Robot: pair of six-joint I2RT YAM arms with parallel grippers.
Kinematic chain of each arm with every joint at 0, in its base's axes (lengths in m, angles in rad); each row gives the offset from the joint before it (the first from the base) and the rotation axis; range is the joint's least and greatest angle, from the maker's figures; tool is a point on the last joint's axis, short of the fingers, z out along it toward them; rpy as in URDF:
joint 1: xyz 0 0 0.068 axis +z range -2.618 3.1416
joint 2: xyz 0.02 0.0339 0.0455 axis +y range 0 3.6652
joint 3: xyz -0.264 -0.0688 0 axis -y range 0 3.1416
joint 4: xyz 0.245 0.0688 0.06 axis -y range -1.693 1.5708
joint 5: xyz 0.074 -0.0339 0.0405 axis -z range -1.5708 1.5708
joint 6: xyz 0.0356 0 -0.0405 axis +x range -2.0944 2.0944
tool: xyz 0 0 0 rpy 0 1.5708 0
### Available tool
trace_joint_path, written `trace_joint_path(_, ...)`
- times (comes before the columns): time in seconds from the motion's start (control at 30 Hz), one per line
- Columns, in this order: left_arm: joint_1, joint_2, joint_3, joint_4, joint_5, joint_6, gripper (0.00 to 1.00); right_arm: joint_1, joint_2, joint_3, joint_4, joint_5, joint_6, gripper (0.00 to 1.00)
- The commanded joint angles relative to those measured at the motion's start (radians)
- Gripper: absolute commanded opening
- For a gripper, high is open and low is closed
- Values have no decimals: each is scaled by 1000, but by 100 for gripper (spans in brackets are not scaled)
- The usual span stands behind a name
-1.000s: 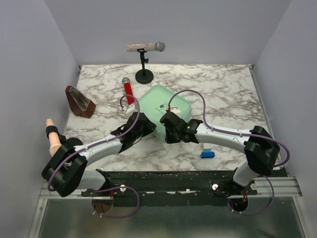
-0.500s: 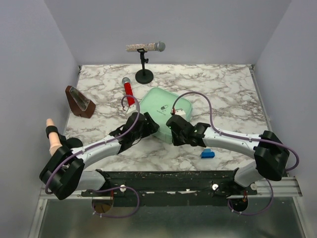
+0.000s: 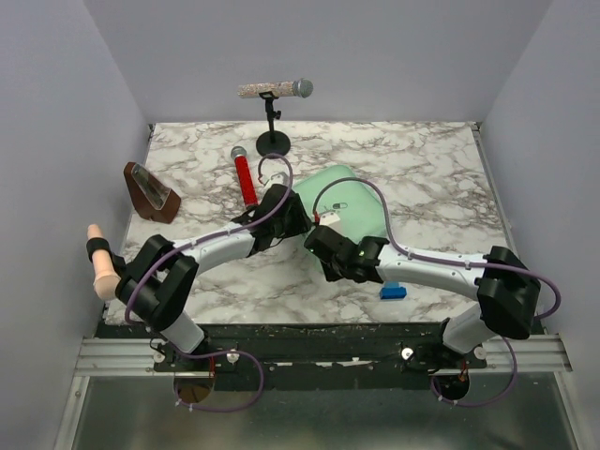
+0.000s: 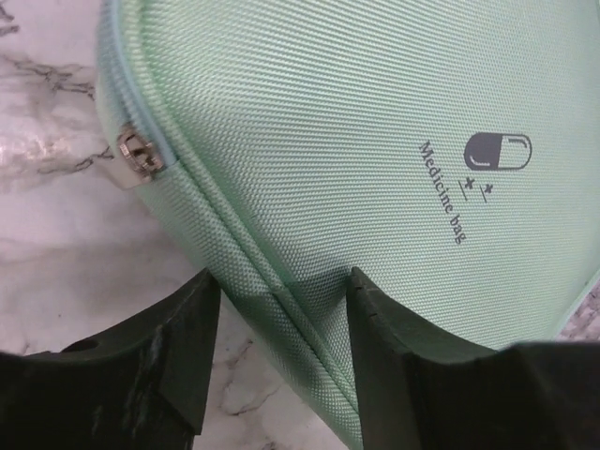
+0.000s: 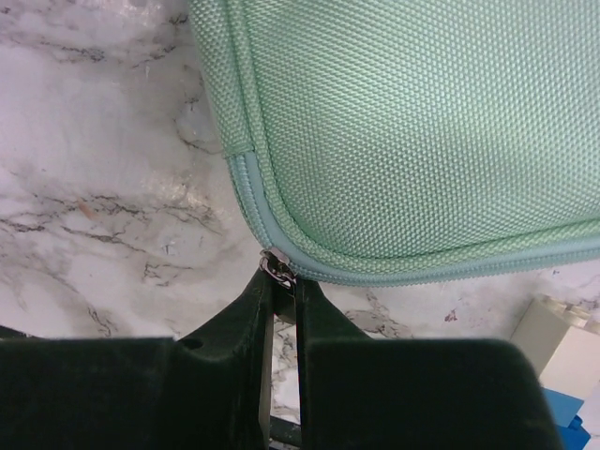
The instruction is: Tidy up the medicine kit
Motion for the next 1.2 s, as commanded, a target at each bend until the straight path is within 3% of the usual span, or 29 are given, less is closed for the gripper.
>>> trace_joint_path(0.0, 24, 95, 45, -24, 20, 82, 44, 15, 11, 47, -75, 91, -2, 1)
trace_joint_path(0.07, 41, 120, 57, -30, 14, 101, 23, 13, -4, 31, -93, 116, 9, 1)
trace_joint_path(0.17, 61, 143, 81, -61, -5, 141, 1, 10, -53, -23, -102, 131, 32, 1)
trace_joint_path(0.43, 105, 163, 126, -78, -2, 161, 0, -36, -177, -170, -81, 128, 61, 1)
trace_joint_path(0.77, 147, 177, 178, -110, 30, 220, 0, -321, -346, -342, 23, -60, 147, 1)
trace_joint_path(0.93, 156, 169, 202, -162, 21, 216, 0, -352, -381, -344, 53, -71, 120, 1)
trace_joint_path(0.97, 157, 169, 221, -188, 30, 216, 4, -352, -375, -336, 53, -83, 101, 1)
trace_joint_path(1.07, 159, 128, 230, -220, 88, 210, 36, -352, -363, -325, 57, -96, 75, 1)
trace_joint_path(1.17, 156, 25, 178, -199, 121, 162, 53, -350, -358, -310, 59, -103, 43, 1)
